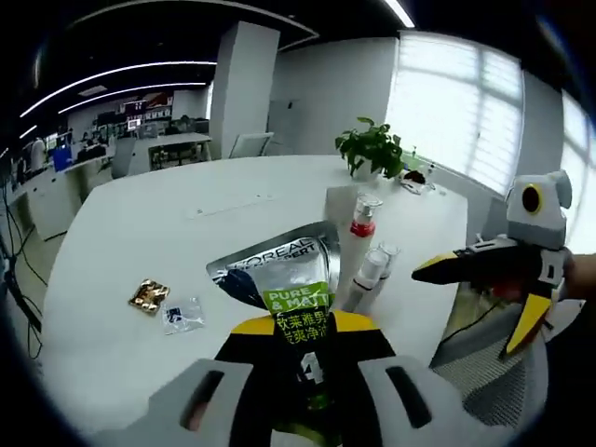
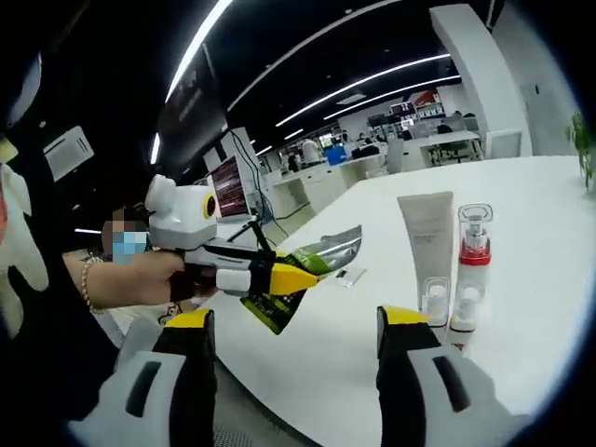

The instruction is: Arrange the skincare products in the storage area until every visible bottle or jar stands upright without overlapping.

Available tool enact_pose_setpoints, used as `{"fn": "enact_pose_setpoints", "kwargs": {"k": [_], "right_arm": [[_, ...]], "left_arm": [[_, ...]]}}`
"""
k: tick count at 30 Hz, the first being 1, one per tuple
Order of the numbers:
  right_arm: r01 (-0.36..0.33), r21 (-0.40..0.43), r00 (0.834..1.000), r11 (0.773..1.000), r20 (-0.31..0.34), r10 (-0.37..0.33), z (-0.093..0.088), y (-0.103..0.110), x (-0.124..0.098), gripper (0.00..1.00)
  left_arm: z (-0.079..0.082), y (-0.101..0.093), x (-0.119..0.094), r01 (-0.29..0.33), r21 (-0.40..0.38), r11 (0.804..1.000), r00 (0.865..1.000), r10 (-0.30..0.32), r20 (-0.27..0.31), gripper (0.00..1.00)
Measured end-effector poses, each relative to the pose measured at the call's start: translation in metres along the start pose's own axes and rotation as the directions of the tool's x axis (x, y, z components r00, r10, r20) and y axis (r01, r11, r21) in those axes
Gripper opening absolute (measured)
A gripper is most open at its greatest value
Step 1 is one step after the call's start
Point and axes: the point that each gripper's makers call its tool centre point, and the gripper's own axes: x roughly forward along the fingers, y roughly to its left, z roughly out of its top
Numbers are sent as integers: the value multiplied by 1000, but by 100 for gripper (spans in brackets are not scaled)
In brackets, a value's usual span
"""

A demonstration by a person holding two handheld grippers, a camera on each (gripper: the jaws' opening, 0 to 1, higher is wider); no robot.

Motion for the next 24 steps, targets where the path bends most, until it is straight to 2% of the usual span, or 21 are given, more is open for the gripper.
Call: {"fn": "enact_pose_setpoints", "kwargs": {"k": [5, 10, 13, 15, 19, 21, 22, 24], "right_arm": [[-27, 37, 999, 999, 34, 26, 10, 8, 6, 68], [-53, 97, 994, 994, 101, 43, 27, 16, 10, 65], [-60, 97, 993, 993, 111, 49, 31, 19, 11, 61], [-72, 127, 990, 989, 127, 55, 33, 22, 13, 59], [-94, 180, 983, 979, 171, 63, 38, 26, 14, 47], [-102, 184, 981, 978, 183, 69, 39, 27, 13, 36], [-112, 183, 978, 977, 193, 76, 40, 30, 12, 26], [-120, 198, 975, 973, 207, 78, 42, 32, 11, 23]], "left_arm": [[7, -20, -15, 49, 3, 999, 998, -49, 49, 15], [15, -42, -32, 93, 46, 995, 991, -97, 94, 16], [18, -54, -41, 127, 67, 990, 984, -134, 119, 16], [18, -60, -45, 142, 85, 986, 980, -152, 125, 16], [17, -69, -52, 154, 112, 982, 977, -168, 131, 16], [19, -73, -55, 154, 117, 981, 976, -170, 137, 16], [18, -73, -56, 155, 114, 981, 976, -170, 139, 17], [18, -72, -58, 154, 109, 982, 975, -169, 145, 18]]}}
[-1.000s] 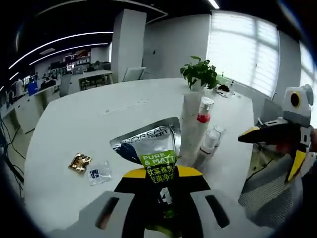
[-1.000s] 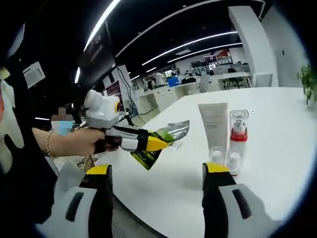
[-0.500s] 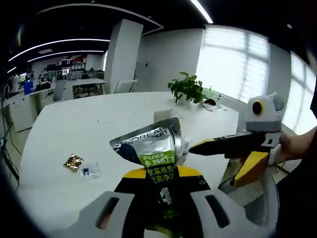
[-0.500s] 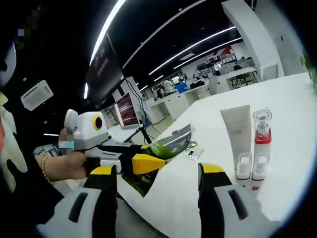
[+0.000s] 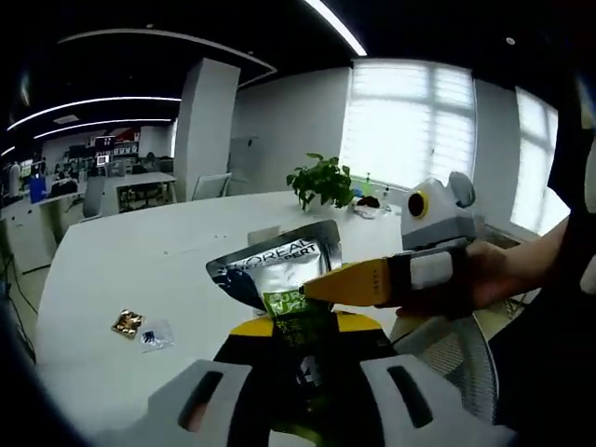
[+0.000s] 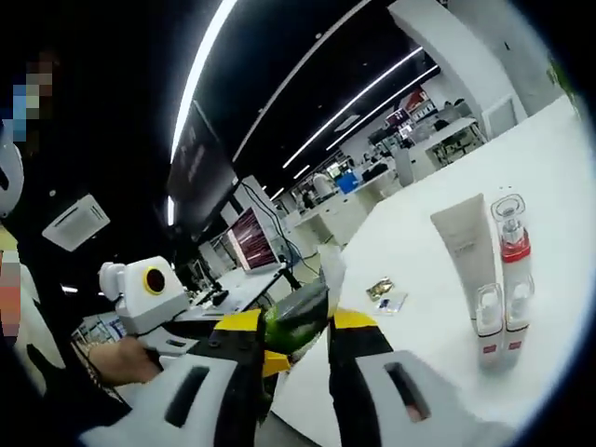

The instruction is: Arrange the skincare products in the storage area until every visible bottle or jar stands upright without overlapping.

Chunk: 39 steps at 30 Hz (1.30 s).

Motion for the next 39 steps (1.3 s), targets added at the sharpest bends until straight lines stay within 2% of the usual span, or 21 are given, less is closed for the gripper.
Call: {"fn": "enact_pose_setpoints", "kwargs": {"k": [3, 5, 8, 11, 14, 18, 19, 21, 23, 24, 25, 26, 27, 29, 32, 33, 35, 37, 39], "right_arm": [[-24, 43, 1000, 999, 9, 24, 2, 6, -1, 16], [-63, 94, 998, 994, 5, 63, 2, 13, -1, 9], [-69, 83, 997, 994, -12, 71, 1, 14, 0, 5], [-92, 96, 996, 991, -11, 93, 3, 18, 0, 4], [-104, 101, 995, 989, 4, 104, 9, 19, -3, 3], [-115, 98, 993, 989, 12, 114, 14, 17, -9, 2], [-153, 104, 988, 983, 15, 152, 16, 23, -11, 2], [-215, 105, 977, 971, 30, 213, 21, 32, -14, 2], [-302, 143, 953, 943, 52, 297, 29, 49, -17, 2], [-335, 144, 942, 931, 57, 330, 32, 56, -17, 2], [-355, 147, 935, 923, 62, 349, 34, 60, -18, 2], [-386, 155, 922, 909, 68, 380, 36, 68, -18, 2], [-406, 159, 914, 900, 70, 399, 38, 72, -18, 2], [-436, 163, 900, 885, 61, 432, 38, 81, -17, 2], [-427, 139, 903, 893, 24, 428, 33, 83, -13, 2], [-403, 126, 914, 906, 12, 405, 30, 78, -11, 2], [-386, 146, 921, 911, 9, 389, 29, 74, -10, 2], [-367, 148, 928, 918, -3, 371, 27, 68, -10, 2], [-335, 148, 940, 931, -19, 341, 24, 61, -8, 2]], "left_arm": [[0, -2, -3, 4, -6, 1000, 1000, -4, 6, 21], [0, -2, -4, 4, -7, 1000, 1000, -4, 7, 28], [0, 0, -8, 4, -25, 1000, 1000, -3, 16, 38], [2, 5, -15, 6, -45, 999, 999, -5, 36, 44], [7, 8, -25, 12, -85, 996, 998, -7, 61, 46], [7, 21, -35, 11, -136, 991, 997, 0, 82, 63], [7, 23, -36, 15, -140, 990, 996, -3, 87, 67], [6, 18, -37, 74, -181, 981, 994, -58, 91, 69], [3, 8, -37, 160, -217, 963, 986, -144, 85, 72], [5, 3, -37, 203, -240, 949, 978, -184, 101, 74], [8, -6, -39, 274, -288, 918, 960, -244, 134, 75], [10, -10, -40, 313, -315, 896, 948, -276, 156, 74], [13, -18, -41, 374, -356, 856, 926, -327, 188, 73], [18, -26, -43, 427, -385, 818, 903, -366, 225, 64], [19, -27, -43, 424, -362, 830, 904, -359, 233, 37], [19, -26, -43, 411, -359, 838, 909, -348, 230, 29], [17, -26, -41, 393, -352, 850, 917, -333, 220, 28], [15, -26, -40, 382, -359, 852, 922, -325, 208, 26], [15, -29, -40, 385, -358, 850, 921, -330, 206, 17]]}}
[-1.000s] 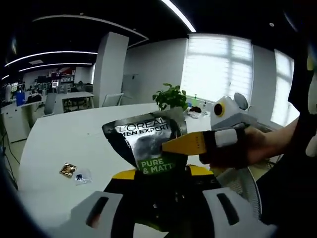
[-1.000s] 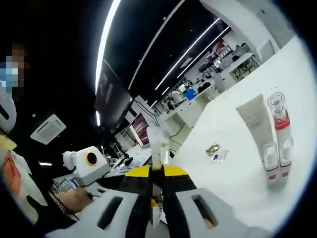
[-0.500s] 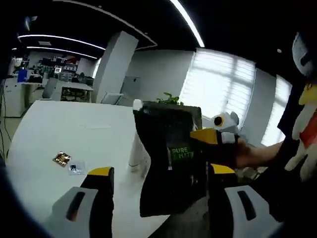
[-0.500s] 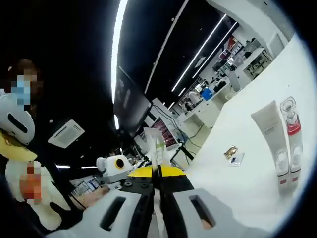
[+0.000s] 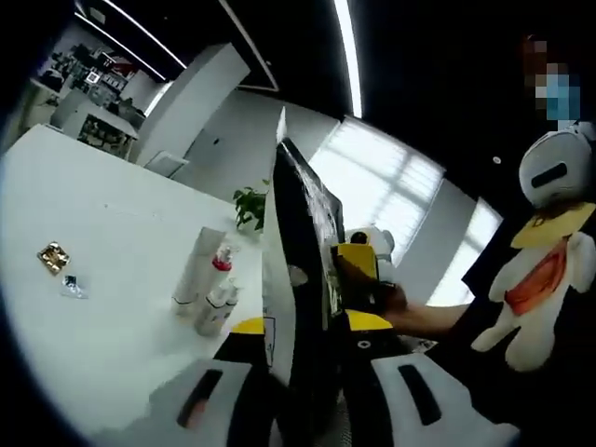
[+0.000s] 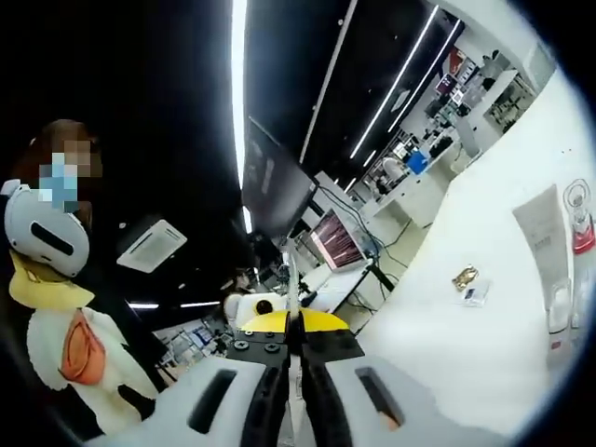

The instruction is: Arrange the skincare products in the storage area until every visible bottle or jar stands upright without overlapping.

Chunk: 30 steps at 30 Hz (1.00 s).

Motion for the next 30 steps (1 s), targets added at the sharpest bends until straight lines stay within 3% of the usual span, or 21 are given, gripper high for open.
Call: {"fn": "enact_pose_setpoints", "kwargs": {"k": [3, 5, 7, 11, 15, 17, 18, 22, 26, 30], "right_arm": [[32, 10, 999, 999, -6, -32, -1, -8, 1, 2], [19, 21, 1000, 1000, 11, -19, 3, -6, 1, 3], [-2, -13, 999, 1000, 50, 2, 9, -1, 2, 4], [-40, 19, 994, 999, 101, 38, 14, 6, 1, 8], [-55, 36, 995, 998, 89, 52, 5, 10, 2, 18], [-70, 36, 995, 997, 68, 67, -1, 15, 3, 17], [-93, 61, 992, 994, 88, 87, -1, 19, 3, 16], [-90, 71, 993, 993, 85, 83, -8, 21, 6, 13], [-126, 133, 984, 983, 143, 106, -2, 24, 7, 5], [-141, 150, 982, 979, 148, 119, 0, 25, 5, 2]], "left_arm": [[3, -6, 0, 18, -36, 999, 1000, -17, 23, 6], [7, -9, 0, 18, -55, 998, 999, -15, 47, 4], [11, -12, 0, 29, -67, 997, 998, -24, 63, 4], [23, -19, -3, 52, -79, 996, 993, -43, 112, 3], [40, -22, -7, 56, -89, 995, 985, -40, 167, 3], [47, -21, -8, 48, -93, 995, 981, -29, 190, 3], [51, -19, -10, 35, -92, 995, 979, -15, 204, 3], [58, -17, -12, 34, -102, 994, 975, -10, 223, 3], [62, -20, -13, 59, -117, 991, 969, -28, 245, 3], [62, -20, -13, 74, -131, 989, 966, -38, 257, 3]]}}
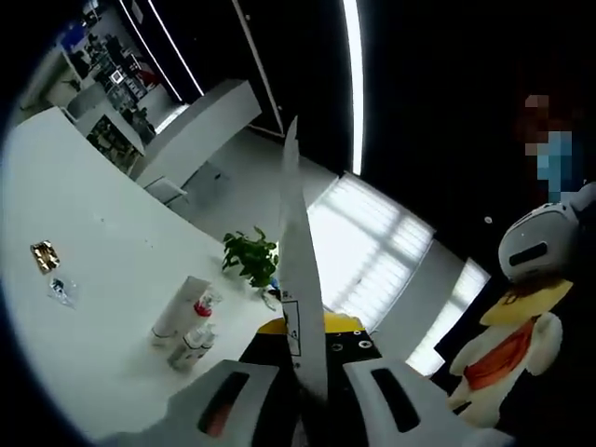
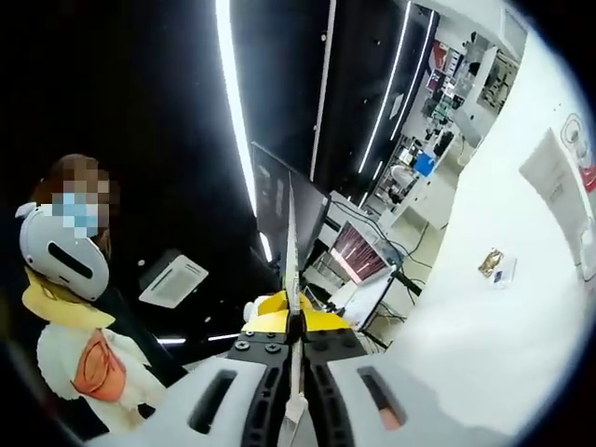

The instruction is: Arrange the skincare products in the storage area until every visible bottle or jar stands upright without overlapping.

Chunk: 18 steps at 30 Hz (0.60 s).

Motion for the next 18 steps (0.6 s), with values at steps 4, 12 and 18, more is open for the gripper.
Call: {"fn": "enact_pose_setpoints", "kwargs": {"k": [4, 12, 18], "right_arm": [[-10, 15, 1000, 1000, -3, 10, 0, 1, -3, 1], [6, 67, 998, 998, 60, -10, 10, -5, -13, 1], [33, 76, 995, 997, 96, -40, 18, -10, -24, 1]], "left_arm": [[-1, 1, 1, 8, 0, 1000, 1000, -8, -3, 4], [-10, 12, 0, -34, 15, 999, 999, 34, -34, 11], [-24, 20, -5, -59, -27, 998, 997, 57, -48, 10]]}}
